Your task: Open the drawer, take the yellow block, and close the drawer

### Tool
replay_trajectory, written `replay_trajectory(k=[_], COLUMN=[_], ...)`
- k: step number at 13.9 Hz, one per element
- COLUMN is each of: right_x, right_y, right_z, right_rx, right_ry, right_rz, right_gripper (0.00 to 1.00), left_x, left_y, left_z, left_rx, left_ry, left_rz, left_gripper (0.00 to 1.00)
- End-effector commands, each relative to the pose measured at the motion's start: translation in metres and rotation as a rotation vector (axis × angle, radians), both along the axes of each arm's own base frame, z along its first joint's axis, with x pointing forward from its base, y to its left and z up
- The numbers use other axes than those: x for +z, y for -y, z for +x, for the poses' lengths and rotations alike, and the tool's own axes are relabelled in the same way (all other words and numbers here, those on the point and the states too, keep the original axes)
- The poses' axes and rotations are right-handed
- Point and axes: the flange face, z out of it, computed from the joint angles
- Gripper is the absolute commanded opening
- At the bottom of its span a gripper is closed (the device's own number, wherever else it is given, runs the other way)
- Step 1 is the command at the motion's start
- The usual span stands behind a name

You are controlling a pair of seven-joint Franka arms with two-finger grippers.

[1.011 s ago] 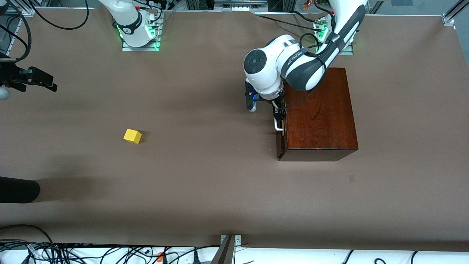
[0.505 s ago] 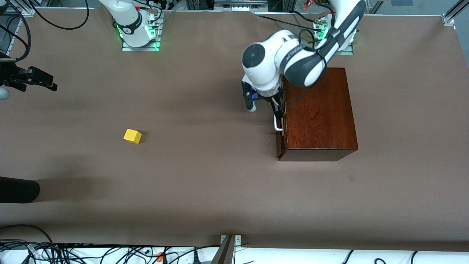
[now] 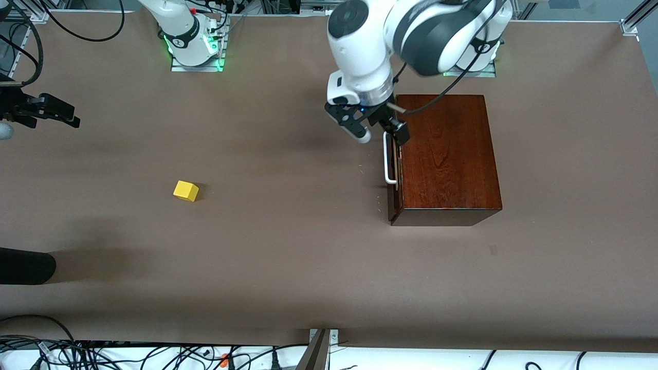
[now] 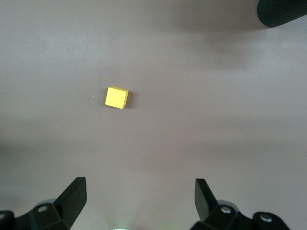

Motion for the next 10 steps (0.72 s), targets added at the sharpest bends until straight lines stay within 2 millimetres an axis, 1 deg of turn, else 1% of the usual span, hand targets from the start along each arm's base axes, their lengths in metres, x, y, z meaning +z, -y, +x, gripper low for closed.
replay_trajectory(k=[1,3,4,5,6,7,8,9,10], right_x=[0.006,0.006,0.006,0.006,0.006,0.006,0.006,0.006,0.006], right_y=[0.002,0.002,0.002,0.002,0.002,0.001,0.001,0.0,0.001], right_z=[0.0,0.0,0.0,0.0,0.0,0.0,0.0,0.0,0.0], right_rx=[-0.014,-0.014,-0.014,-0.014,-0.014,-0.012,-0.012,-0.011,-0.014], right_ry=[-0.004,-0.004,-0.004,-0.003,-0.001,-0.001,-0.001,-0.001,-0.001], right_rz=[0.01,0.01,0.01,0.01,0.01,0.011,0.011,0.011,0.011], right_gripper=[1.0,1.0,1.0,1.0,1.0,1.0,1.0,1.0,1.0], left_x=[0.057,0.076,0.078,0.085,0.091,0.105,0.109,0.111,0.117], left_y=[-0.02,-0.049,-0.067,-0.095,-0.12,-0.142,-0.166,-0.18,-0.189], left_z=[0.015,0.031,0.037,0.048,0.058,0.062,0.064,0.063,0.06], left_rx=[0.124,0.212,0.275,0.37,0.458,0.528,0.576,0.601,0.62], left_ry=[0.004,0.014,0.0,-0.016,-0.042,-0.05,-0.055,-0.056,-0.058], left_rz=[-0.052,-0.048,-0.034,-0.059,-0.108,-0.151,-0.156,-0.151,-0.162], left_gripper=[1.0,1.0,1.0,1.0,1.0,1.0,1.0,1.0,1.0])
